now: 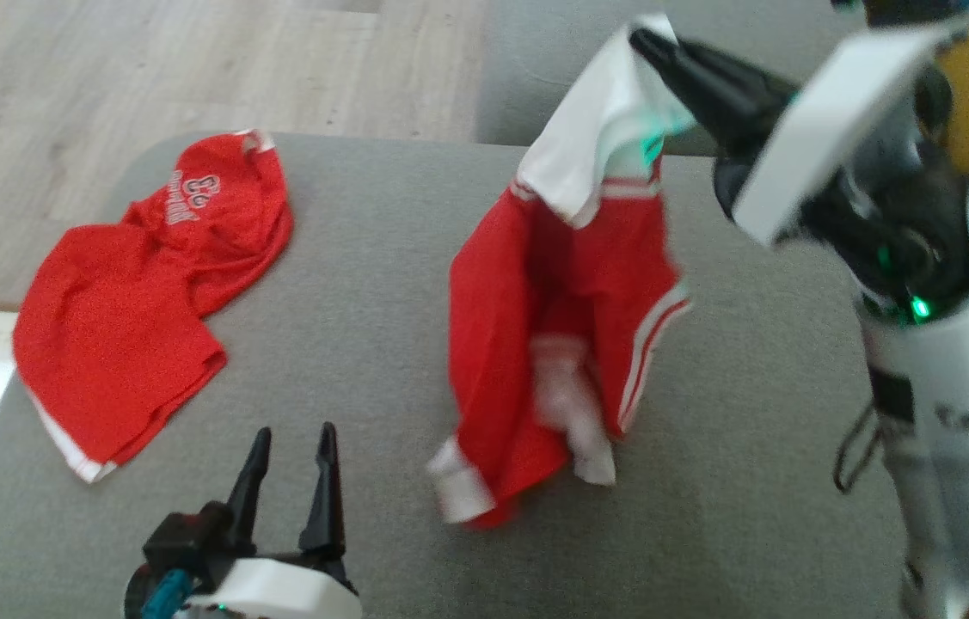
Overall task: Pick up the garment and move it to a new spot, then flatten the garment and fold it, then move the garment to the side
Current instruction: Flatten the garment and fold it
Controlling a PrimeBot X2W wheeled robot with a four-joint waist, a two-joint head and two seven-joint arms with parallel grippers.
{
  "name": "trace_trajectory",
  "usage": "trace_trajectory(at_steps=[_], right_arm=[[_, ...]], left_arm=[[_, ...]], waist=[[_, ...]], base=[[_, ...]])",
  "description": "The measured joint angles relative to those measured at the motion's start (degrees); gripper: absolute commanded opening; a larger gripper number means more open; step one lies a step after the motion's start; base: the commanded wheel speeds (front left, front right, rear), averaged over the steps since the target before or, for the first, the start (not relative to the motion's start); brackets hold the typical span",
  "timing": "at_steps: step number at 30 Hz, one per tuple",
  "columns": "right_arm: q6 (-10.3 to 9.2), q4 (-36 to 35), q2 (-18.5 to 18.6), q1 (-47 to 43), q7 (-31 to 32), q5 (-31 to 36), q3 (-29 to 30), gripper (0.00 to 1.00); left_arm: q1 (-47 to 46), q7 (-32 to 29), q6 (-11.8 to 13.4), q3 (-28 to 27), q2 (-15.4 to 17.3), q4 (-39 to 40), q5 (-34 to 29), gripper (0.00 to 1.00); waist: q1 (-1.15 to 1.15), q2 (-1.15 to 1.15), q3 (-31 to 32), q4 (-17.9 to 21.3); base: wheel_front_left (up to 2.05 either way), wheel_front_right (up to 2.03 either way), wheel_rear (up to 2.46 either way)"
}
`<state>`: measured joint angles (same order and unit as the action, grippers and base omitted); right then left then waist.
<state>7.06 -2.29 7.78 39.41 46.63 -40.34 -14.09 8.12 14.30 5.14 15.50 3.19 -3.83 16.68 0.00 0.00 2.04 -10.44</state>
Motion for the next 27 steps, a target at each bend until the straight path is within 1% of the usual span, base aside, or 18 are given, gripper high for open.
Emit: trace_trajectory(at_steps=[2, 5, 8, 13, 16, 19, 22, 23, 27], right_arm=[[0.00, 2.9, -1.8, 3.4, 0.3, 1.6, 0.4, 0.00], [0.00, 7.6, -3.3, 7.6, -0.2, 3.5, 1.2, 0.00], [0.00, 11.8, -3.5, 11.3, -2.4, 3.9, 1.2, 0.00], [0.00, 16.4, -3.5, 17.5, -9.1, 2.4, -1.5, 0.00], [0.00, 18.3, -3.7, 20.2, -13.2, 1.9, -2.4, 0.00], [0.00, 19.1, -3.4, 20.6, -15.9, 2.1, -3.0, 0.00], [0.00, 19.1, -1.3, 19.6, -15.4, -0.3, -5.1, 0.00], [0.00, 18.4, 1.6, 17.4, -13.1, -2.8, -6.2, 0.00], [0.00, 14.0, 7.2, 9.5, -6.8, -8.5, -8.1, 0.00]], left_arm=[[-0.4, 0.0, 0.5, 1.0, 0.0, 0.2, 0.9, 1.00], [-0.4, 0.0, 1.5, 2.4, 0.0, 0.4, 1.9, 1.00], [-0.6, 0.0, 2.2, 3.7, 0.0, 0.6, 2.7, 1.00], [-1.8, 0.0, 3.0, 4.9, 0.0, 0.9, 3.1, 1.00], [-1.7, 0.0, 3.4, 5.4, 0.0, 0.9, 3.2, 1.00], [-1.7, 0.0, 3.5, 5.5, 0.0, 1.0, 3.1, 1.00], [-1.7, 0.0, 3.5, 5.1, 0.0, 1.0, 3.1, 1.00], [-1.6, 0.0, 3.5, 4.3, 0.0, 1.0, 3.0, 1.00], [-1.1, 0.0, 3.4, 3.3, 0.0, 1.1, 2.4, 1.00]], waist=[[0.00, 0.00, 0.2, -1.0], [0.00, 0.00, 0.3, -2.6], [0.00, 0.00, -0.1, -4.0], [0.00, 0.00, -0.7, -5.7], [0.00, 0.00, -0.9, -5.8], [0.00, 0.00, -0.7, -5.2], [0.00, 0.00, -0.5, -4.4], [0.00, 0.00, -0.1, -3.7], [0.00, 0.00, 0.4, -1.8]], base=[[0.00, 0.00, 0.00], [0.00, 0.00, 0.00], [0.00, 0.00, 0.00], [0.00, 0.00, 0.00], [0.00, 0.00, 0.00], [0.00, 0.00, 0.00], [0.00, 0.00, 0.00], [0.00, 0.00, 0.00], [0.00, 0.00, 0.00]])
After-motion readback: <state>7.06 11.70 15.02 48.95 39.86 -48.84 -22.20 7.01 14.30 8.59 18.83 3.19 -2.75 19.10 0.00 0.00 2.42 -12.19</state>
